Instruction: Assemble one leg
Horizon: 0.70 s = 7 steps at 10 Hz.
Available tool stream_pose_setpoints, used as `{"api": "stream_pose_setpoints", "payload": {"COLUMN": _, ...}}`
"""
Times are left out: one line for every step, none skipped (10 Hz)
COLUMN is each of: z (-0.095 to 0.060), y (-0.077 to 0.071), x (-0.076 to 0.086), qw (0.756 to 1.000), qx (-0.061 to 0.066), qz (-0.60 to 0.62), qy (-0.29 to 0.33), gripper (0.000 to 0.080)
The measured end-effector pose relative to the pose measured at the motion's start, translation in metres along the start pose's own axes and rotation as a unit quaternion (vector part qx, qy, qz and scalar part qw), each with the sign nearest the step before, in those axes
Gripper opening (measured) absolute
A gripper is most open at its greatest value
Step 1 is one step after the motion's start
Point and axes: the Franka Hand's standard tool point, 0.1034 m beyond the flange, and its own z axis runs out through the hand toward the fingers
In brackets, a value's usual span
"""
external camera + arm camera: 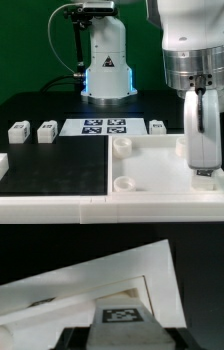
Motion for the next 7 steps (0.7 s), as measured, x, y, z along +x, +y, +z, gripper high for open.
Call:
{"api": "stream_pose_setpoints", "payload": {"z": 0.0, "y": 0.0, "x": 0.001, "qw": 1.0, "qx": 0.001, "qz": 0.013, "qy": 0.0, "gripper": 0.0292}}
{"api": "stream_pose_setpoints", "payload": {"z": 0.0, "y": 0.0, "x": 0.001, "qw": 1.0, "qx": 0.0, "qz": 0.009, "qy": 0.001, "gripper": 0.0372}}
{"api": "stream_pose_setpoints", "payload": {"z": 0.0, "y": 0.0, "x": 0.0, "qw": 1.0, "qx": 0.0, "qz": 0.009, "qy": 0.001, "gripper": 0.0519}}
{"api": "stream_pose_setpoints", "payload": {"z": 0.0, "y": 0.0, "x": 0.0, "qw": 1.0, "qx": 0.0, "qz": 0.009, "qy": 0.001, "gripper": 0.0519}}
{"api": "stream_pose_setpoints", "payload": {"z": 0.0, "y": 0.0, "x": 0.0, "qw": 1.0, "qx": 0.0, "qz": 0.009, "qy": 0.001, "gripper": 0.0621}}
{"api": "stream_pose_setpoints", "payload": {"z": -0.001, "y": 0.001, "x": -0.002, "qw": 1.0, "qx": 0.001, "qz": 0.007, "qy": 0.0, "gripper": 0.0644}}
{"api": "stream_pose_setpoints", "payload": {"z": -0.017, "y": 0.004, "x": -0.015, "qw": 1.0, "qx": 0.006, "qz": -0.003, "qy": -0.007, "gripper": 0.0648}}
